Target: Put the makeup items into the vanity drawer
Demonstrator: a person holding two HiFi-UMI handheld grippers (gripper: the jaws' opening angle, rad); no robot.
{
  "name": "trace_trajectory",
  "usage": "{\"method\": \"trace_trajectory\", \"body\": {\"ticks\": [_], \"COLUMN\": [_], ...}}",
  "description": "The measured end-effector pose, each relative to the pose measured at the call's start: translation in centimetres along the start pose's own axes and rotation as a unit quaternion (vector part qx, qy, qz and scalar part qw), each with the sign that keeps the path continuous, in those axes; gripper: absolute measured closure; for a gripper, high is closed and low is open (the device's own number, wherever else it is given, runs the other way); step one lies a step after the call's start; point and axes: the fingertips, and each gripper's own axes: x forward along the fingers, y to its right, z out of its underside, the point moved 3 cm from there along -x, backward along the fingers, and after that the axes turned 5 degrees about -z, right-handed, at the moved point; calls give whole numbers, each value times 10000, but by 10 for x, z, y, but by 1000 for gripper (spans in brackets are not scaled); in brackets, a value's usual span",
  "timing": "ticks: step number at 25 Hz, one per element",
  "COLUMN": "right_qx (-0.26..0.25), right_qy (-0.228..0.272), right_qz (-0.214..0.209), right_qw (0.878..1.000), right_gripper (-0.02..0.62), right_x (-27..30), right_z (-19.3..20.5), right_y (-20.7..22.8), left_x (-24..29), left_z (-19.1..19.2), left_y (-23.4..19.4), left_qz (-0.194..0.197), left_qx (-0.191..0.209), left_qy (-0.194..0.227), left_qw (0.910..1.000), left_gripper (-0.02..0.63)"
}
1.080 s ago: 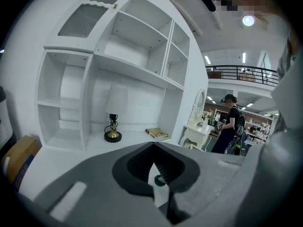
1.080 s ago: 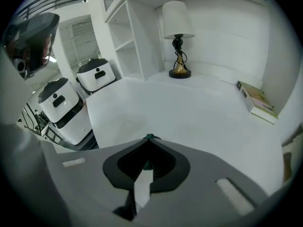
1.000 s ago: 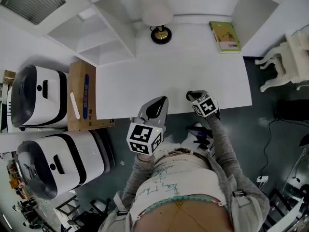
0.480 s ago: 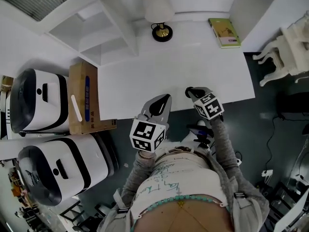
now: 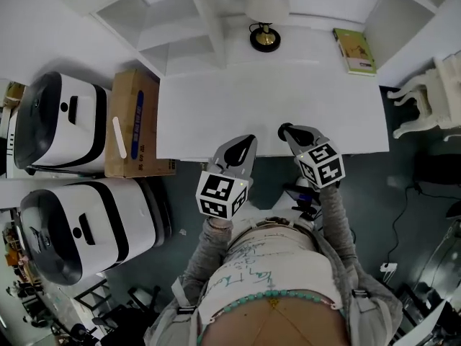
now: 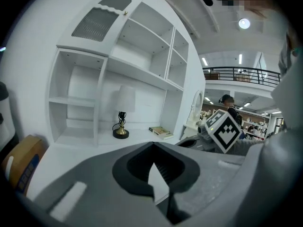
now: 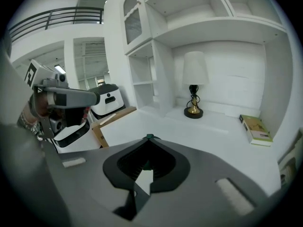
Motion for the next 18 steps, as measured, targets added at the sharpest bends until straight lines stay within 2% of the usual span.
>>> {"method": "trace_trajectory", "body": {"ticks": [8, 18], "right_qx": [-243, -400], "right_qy": [91, 198], "right_qz": [-295, -310], "right_qw": [9992, 9985], "right_gripper": [566, 566], "right_x": [19, 35], "right_z": [-20, -43], "right_y": [-29, -46], "left_x": [-14, -29], "left_z": [16, 42], "left_y": [-31, -82], "left_qz": [-336, -769], "left_qx": [-119, -383], "left_qy": [136, 124], "left_qw": [9993, 9962], "left_gripper": [604, 604]}}
